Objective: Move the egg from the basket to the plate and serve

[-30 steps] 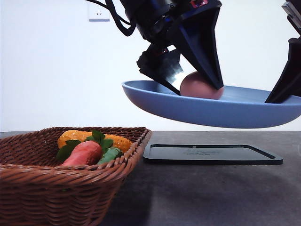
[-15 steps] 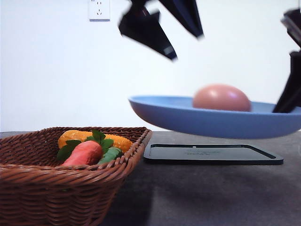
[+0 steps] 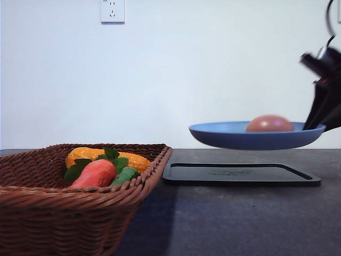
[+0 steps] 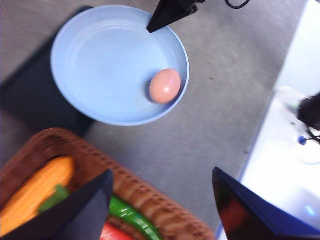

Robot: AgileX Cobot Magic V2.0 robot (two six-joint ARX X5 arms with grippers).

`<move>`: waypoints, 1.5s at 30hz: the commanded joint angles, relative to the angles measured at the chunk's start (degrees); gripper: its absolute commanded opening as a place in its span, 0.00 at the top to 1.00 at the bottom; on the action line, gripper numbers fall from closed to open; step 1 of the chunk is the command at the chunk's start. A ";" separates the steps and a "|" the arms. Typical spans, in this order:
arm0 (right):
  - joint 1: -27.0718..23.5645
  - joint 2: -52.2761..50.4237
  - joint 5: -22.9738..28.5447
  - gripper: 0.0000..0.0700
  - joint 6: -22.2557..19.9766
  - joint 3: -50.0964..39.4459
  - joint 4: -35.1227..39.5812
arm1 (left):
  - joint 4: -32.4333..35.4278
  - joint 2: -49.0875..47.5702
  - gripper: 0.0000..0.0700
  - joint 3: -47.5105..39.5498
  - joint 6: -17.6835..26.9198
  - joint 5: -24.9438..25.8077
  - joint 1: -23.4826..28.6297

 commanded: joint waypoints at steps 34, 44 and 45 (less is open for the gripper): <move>-0.98 18.26 3.62 0.75 -2.30 20.04 -0.05 | -1.65 -6.26 0.65 1.33 -0.71 -7.89 5.49; 1.82 0.06 6.95 1.00 -6.72 19.42 -8.70 | 4.12 -0.73 1.00 1.18 0.95 -7.87 12.79; 2.77 -2.07 8.52 1.00 -7.02 18.97 -9.79 | 5.05 -0.31 1.00 1.15 0.84 -7.87 13.95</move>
